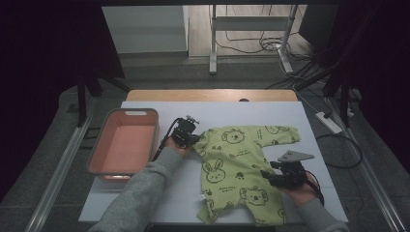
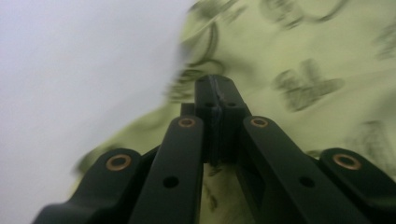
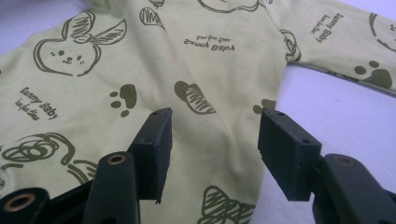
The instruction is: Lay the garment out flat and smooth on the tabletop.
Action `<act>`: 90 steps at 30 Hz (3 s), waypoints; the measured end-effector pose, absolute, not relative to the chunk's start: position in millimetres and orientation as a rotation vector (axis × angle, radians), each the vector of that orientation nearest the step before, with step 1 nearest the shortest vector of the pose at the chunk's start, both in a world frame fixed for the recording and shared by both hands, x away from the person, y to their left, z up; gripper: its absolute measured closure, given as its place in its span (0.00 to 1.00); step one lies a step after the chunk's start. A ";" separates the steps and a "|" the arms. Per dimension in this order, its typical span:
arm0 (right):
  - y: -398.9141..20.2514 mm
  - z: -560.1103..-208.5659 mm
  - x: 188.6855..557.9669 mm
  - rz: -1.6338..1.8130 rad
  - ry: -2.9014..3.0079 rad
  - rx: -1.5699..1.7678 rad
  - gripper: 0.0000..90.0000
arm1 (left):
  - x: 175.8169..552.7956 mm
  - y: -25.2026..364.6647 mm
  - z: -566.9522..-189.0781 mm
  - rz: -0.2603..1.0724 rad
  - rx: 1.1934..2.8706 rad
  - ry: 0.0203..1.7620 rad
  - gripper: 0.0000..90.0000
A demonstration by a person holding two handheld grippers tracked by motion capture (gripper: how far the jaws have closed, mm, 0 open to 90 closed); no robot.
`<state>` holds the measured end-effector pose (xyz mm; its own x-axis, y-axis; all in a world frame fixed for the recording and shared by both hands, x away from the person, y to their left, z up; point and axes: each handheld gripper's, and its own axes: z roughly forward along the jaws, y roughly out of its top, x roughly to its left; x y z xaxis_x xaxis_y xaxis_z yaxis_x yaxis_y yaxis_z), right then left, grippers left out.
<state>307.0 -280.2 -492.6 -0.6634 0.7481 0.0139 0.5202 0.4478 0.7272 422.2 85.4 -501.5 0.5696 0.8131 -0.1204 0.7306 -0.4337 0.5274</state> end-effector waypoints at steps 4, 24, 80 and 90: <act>-280.5 -493.4 308.0 1.038 2.393 1.090 0.50 | 421.6 89.1 -503.3 0.239 2.293 1.265 0.99; -288.3 -495.5 328.5 1.017 2.370 1.147 0.50 | 419.7 88.2 -517.0 0.279 2.302 1.294 0.96; -241.8 -509.7 528.7 0.899 2.544 1.169 0.37 | 440.6 83.7 -504.8 0.161 2.151 1.168 0.35; -241.6 -508.8 515.1 0.832 2.560 1.060 0.87 | 443.7 78.4 -515.4 0.116 2.192 1.133 0.43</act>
